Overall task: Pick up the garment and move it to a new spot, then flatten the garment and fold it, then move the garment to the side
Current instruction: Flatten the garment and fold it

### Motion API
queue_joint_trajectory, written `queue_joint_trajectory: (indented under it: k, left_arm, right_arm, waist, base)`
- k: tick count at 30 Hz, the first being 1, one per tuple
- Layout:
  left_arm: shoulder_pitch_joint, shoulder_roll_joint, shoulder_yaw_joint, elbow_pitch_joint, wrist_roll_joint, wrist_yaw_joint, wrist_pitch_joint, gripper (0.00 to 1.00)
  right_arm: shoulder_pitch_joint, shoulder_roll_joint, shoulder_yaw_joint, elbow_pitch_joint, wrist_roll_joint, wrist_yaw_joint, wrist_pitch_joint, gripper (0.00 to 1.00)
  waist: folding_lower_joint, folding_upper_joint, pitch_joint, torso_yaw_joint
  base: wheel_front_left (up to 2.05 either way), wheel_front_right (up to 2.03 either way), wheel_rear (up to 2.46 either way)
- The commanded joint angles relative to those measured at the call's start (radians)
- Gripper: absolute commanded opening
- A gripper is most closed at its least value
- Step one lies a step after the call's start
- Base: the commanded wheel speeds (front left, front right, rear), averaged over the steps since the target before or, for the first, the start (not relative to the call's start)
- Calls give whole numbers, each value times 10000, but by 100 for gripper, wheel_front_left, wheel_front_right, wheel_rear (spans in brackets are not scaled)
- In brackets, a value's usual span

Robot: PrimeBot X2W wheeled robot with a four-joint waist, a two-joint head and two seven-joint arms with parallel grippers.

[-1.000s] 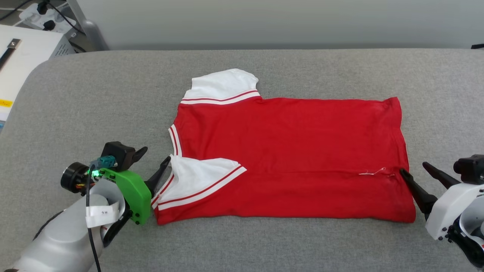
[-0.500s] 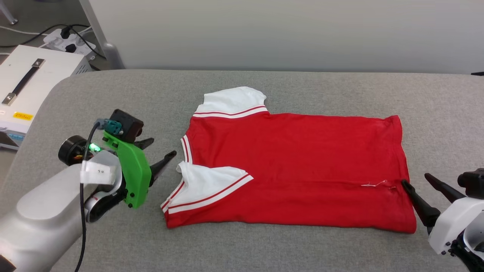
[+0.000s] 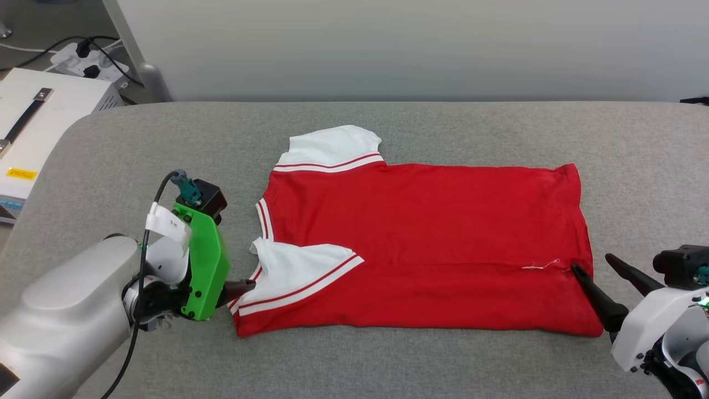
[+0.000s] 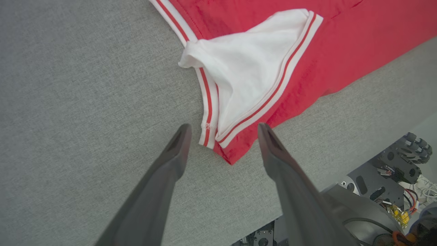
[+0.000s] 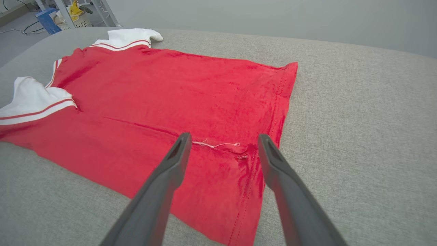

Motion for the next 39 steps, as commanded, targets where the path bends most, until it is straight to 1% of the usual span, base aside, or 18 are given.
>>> queue_joint_trajectory:
  k: [1, 5, 10, 14, 21, 22, 23, 24, 25, 30, 32, 34, 36, 39]
  left_arm:
    - [79, -92, -40, 83, -32, -28, 95, 100]
    - [383, -335, -133, 445, 10, -28, 237, 100]
    - [720, -751, -196, 1160, 111, -28, 169, 100]
    - [933, -1003, -271, 1660, 919, -29, 279, 100]
    - [1262, -1353, -302, 2153, 1334, -29, 185, 100]
    - [1297, -1380, -304, 2175, 1336, -29, 175, 95]
    - [1329, -1405, -306, 2196, 1356, -29, 146, 42]
    - [1348, -1420, -307, 2205, 1376, -29, 116, 5]
    - [1379, -1436, -309, 2209, 1397, -29, 82, 0]
    - [1357, -1360, -313, 1927, 1557, -29, -374, 0]
    - [1260, -1201, -315, 1600, 1855, -29, -544, 0]
    - [1172, -1053, -316, 1234, 1904, -29, -764, 0]
    - [1071, -885, -316, 868, 1916, -29, -950, 0]
    - [912, -670, -317, 400, 1968, -29, -1209, 0]
  right_arm:
    - [113, 52, -33, -52, -86, -7, 26, 100]
    - [-10, 170, 0, -55, -131, -7, 71, 100]
    - [-281, 270, 107, -29, -168, -7, 95, 100]
    - [-489, 344, 241, 34, -172, -7, 84, 100]
    - [-727, 347, 349, 146, -140, -7, 26, 100]
    - [-735, 346, 355, 161, -141, -7, 15, 100]
    - [-742, 345, 367, 180, -141, -7, 6, 100]
    - [-755, 343, 380, 194, -140, -7, 5, 100]
    - [-781, 332, 399, 207, -133, -7, 17, 100]
    - [-806, -5, 345, 100, -149, -7, 106, 100]
    - [-828, -351, 271, -104, -244, -7, 309, 100]
    - [-859, -700, 161, -322, -293, -7, 671, 100]
    - [-901, -1039, 130, -521, -212, -7, 1352, 100]
    - [-980, -1584, 281, -862, 69, -7, 2911, 100]
  waist:
    - [0, 0, 72, -50]
    - [0, 0, 256, -164]
    - [0, 0, 537, -303]
    - [0, 0, 697, -403]
    - [0, 0, 906, -450]
    - [0, 0, 910, -446]
    - [0, 0, 906, -438]
    - [0, 0, 898, -430]
    - [0, 0, 861, -416]
    - [0, 0, 514, -254]
    - [0, 0, 370, -199]
    - [0, 0, 274, -139]
    - [0, 0, 212, -108]
    - [0, 0, 180, -50]
  base:
    - [0, 0, 0]
    - [0, 0, 0]
    - [0, 0, 0]
    - [0, 0, 0]
    - [0, 0, 0]
    - [0, 0, 0]
    - [0, 0, 0]
    - [0, 0, 0]
    - [0, 0, 0]
    - [0, 0, 0]
    - [0, 0, 0]
    - [0, 0, 0]
    - [0, 0, 0]
    - [0, 0, 0]
